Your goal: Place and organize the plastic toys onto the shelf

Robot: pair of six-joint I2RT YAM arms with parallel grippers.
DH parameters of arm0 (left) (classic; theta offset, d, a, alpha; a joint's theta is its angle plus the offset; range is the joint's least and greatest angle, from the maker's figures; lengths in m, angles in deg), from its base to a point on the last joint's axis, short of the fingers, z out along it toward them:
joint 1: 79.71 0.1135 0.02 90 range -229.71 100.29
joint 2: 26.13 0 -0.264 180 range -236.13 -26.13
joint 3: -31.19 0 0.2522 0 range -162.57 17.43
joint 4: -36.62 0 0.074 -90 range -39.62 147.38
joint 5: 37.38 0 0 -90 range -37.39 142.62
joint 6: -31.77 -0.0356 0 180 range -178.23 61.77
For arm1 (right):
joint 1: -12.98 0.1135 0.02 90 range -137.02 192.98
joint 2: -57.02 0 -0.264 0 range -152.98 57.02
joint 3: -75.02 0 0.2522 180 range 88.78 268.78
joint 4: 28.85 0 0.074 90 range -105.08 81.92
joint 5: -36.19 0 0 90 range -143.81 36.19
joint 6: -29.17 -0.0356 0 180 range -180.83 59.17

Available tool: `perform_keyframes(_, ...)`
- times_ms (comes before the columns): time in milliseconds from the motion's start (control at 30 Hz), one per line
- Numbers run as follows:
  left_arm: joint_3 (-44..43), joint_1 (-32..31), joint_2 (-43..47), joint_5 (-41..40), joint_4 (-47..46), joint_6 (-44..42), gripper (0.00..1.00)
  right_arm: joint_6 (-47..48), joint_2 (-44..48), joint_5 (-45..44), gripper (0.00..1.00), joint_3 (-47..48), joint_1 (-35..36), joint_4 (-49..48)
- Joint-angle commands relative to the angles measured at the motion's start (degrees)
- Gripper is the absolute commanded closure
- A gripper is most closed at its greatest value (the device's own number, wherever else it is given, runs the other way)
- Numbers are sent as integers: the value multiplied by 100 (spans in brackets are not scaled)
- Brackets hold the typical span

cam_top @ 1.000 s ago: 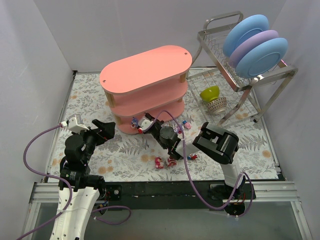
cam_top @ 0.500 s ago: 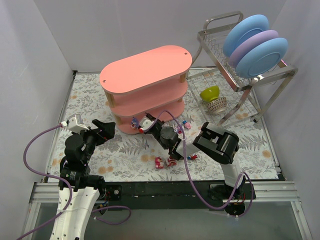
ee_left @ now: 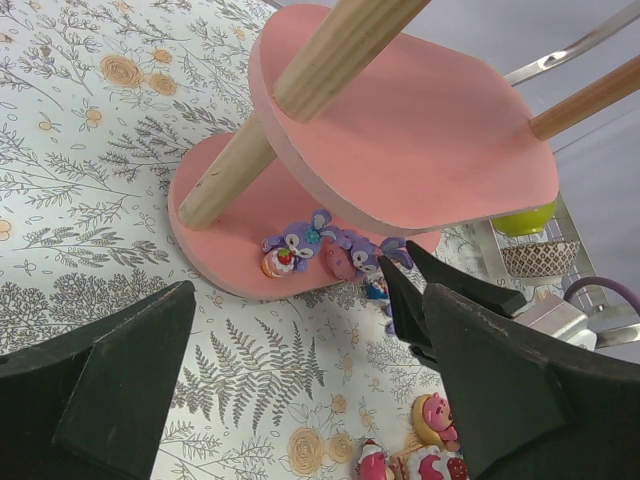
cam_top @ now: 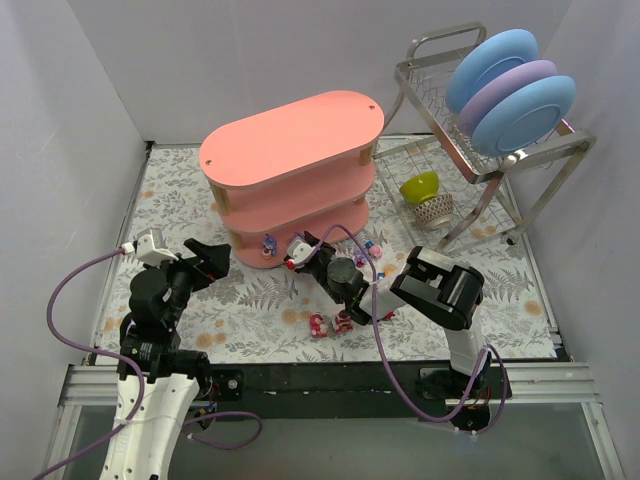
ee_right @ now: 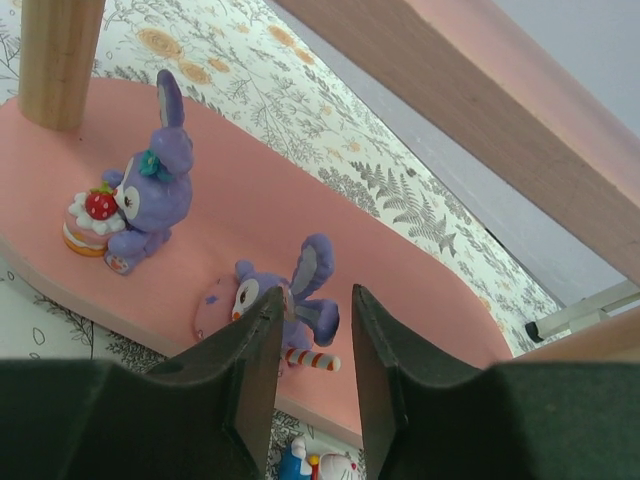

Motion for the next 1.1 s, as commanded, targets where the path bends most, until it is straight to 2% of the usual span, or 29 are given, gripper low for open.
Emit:
perform_keyframes(0,-20,-11,-22,55,-51,-71,2,-140,198,-85,61,-33,-26,-2742)
perform_keyframes(33,-29,-11,-31,46,-59,-71,2,-140,190,-76,64,-25,-26,-2716)
perform_keyframes(200,-20,-11,-13,46,-68,-71,2,-96,155,-23,64,90,-35,-2557)
perform_keyframes(500,-20,-11,13,46,-68,-71,2,-78,303,56,56,213,-53,-2241)
perform_keyframes(833,-12,-11,101,64,-77,-71,2,-368,954,223,30,-33,-44,-1415)
perform_keyframes(1067,-3,-11,136,55,-77,-71,2,-851,1718,495,15,-323,-26,-195)
